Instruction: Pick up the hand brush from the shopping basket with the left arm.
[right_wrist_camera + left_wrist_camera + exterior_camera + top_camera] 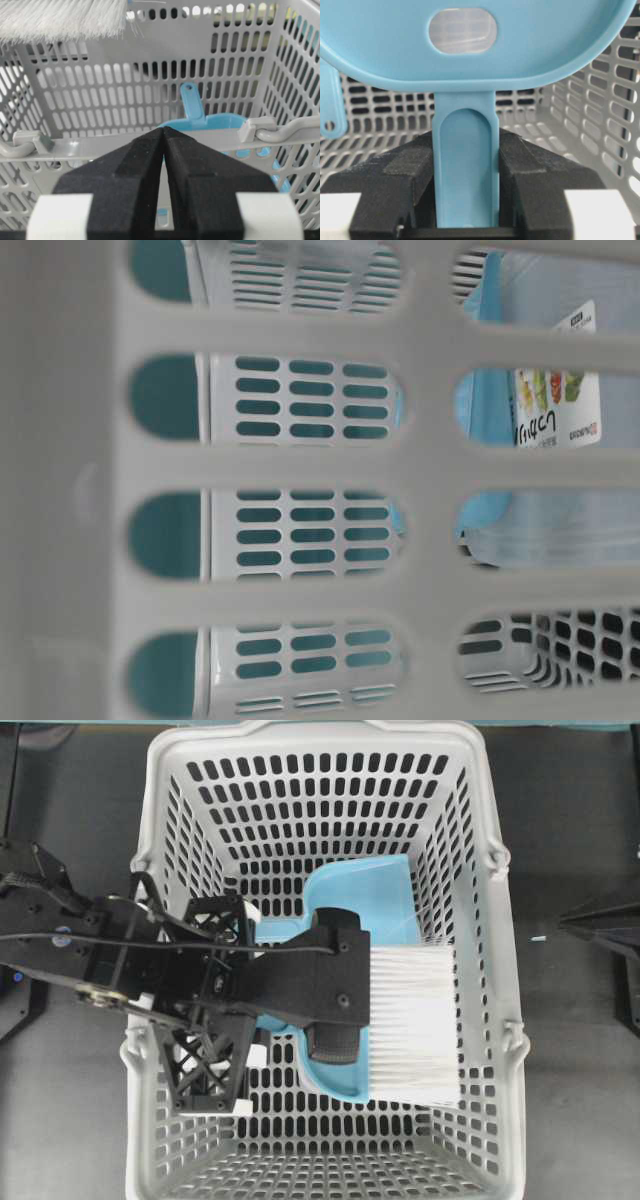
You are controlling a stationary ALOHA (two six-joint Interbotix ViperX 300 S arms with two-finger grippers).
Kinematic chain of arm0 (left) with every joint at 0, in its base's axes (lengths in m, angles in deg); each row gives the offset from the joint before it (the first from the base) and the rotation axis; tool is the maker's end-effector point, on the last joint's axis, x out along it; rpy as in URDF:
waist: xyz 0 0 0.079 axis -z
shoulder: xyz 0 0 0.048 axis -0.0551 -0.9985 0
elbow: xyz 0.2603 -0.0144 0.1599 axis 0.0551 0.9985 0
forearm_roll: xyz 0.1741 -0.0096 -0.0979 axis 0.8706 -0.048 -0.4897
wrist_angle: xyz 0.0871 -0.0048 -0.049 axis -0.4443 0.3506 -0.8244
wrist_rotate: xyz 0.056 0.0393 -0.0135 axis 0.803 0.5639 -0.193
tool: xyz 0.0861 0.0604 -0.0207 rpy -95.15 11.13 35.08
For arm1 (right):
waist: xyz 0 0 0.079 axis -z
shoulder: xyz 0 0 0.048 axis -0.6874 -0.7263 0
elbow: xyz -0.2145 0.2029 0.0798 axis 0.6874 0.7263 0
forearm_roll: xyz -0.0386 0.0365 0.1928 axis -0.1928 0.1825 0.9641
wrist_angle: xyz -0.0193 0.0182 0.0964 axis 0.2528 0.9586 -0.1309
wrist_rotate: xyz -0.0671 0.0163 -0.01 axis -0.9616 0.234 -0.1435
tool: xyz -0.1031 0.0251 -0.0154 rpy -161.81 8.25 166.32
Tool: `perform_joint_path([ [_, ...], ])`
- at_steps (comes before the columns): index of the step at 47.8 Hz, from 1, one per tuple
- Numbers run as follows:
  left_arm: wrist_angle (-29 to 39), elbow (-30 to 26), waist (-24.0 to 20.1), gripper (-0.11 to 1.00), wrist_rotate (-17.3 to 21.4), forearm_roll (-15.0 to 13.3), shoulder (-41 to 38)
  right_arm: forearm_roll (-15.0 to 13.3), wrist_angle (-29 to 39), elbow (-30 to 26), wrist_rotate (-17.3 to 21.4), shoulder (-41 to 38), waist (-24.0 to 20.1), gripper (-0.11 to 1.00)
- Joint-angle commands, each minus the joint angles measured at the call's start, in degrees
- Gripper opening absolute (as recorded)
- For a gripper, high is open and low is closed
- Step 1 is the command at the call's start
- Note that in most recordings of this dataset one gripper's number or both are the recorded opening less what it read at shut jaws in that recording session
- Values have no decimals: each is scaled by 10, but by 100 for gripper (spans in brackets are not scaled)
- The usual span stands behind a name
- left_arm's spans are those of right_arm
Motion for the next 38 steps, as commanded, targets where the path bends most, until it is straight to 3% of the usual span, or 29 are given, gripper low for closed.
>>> perform_joint_path([
  [1, -6, -2, 0, 25, -2, 2, 8, 1, -8, -5, 1, -4, -1, -1],
  [38, -18, 9, 1, 25, -3, 2, 3, 2, -10, -4, 1, -4, -1, -1],
])
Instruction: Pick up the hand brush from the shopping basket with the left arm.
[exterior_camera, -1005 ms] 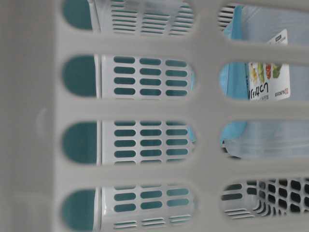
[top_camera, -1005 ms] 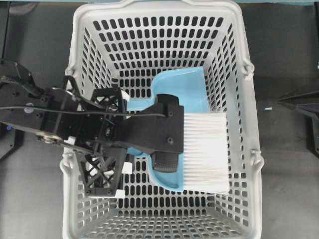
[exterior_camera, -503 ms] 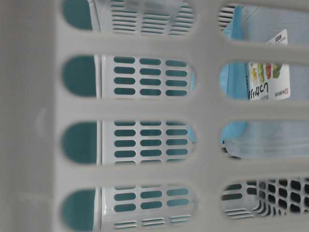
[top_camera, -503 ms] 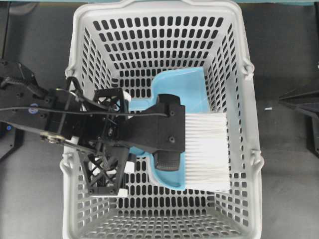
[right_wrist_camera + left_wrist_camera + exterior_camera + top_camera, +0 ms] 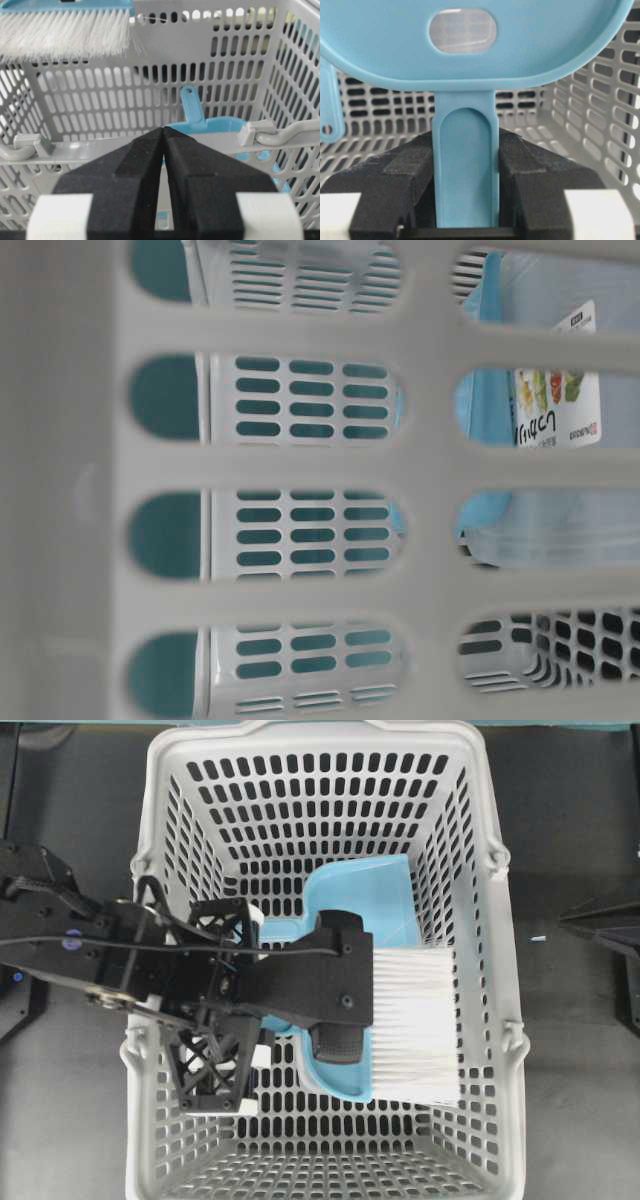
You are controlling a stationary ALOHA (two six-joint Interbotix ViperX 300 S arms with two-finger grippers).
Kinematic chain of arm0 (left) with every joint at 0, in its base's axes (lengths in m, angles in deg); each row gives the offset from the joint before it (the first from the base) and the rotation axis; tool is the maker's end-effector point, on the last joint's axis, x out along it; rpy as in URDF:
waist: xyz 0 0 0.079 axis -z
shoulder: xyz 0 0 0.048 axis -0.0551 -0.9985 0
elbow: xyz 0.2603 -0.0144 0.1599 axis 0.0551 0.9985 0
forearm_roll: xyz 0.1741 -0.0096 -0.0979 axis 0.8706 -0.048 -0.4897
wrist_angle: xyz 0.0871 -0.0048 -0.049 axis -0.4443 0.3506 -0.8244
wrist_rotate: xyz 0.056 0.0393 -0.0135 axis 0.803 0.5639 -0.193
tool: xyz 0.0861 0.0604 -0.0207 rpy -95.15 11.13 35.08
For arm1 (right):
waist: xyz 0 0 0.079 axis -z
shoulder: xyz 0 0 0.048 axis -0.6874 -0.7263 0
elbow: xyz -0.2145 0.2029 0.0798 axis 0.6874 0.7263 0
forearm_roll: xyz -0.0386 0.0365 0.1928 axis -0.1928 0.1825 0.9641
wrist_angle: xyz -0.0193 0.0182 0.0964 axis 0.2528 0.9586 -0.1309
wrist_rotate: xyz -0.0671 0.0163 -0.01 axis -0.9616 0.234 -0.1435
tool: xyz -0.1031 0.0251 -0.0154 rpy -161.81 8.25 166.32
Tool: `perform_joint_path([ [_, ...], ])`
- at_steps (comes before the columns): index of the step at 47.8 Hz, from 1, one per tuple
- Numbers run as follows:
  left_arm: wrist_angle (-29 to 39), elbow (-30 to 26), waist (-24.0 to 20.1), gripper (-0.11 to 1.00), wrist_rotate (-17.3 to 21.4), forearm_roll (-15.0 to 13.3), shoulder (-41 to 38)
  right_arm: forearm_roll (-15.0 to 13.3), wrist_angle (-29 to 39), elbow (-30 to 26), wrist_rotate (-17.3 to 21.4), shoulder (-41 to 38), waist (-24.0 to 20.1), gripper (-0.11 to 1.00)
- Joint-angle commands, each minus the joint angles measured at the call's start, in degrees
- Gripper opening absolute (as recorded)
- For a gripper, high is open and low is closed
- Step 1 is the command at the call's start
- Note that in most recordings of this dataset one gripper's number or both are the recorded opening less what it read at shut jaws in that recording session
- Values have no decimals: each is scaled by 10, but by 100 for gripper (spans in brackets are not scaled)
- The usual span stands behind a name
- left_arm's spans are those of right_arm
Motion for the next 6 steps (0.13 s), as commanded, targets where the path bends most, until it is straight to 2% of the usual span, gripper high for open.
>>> perform_joint_path([
  [1, -4, -4, 1, 25, -1, 3, 6, 2, -5, -4, 1, -4, -1, -1],
  [6, -4, -4, 2, 25, 0, 3, 5, 2, -5, -4, 1, -3, 0, -1],
])
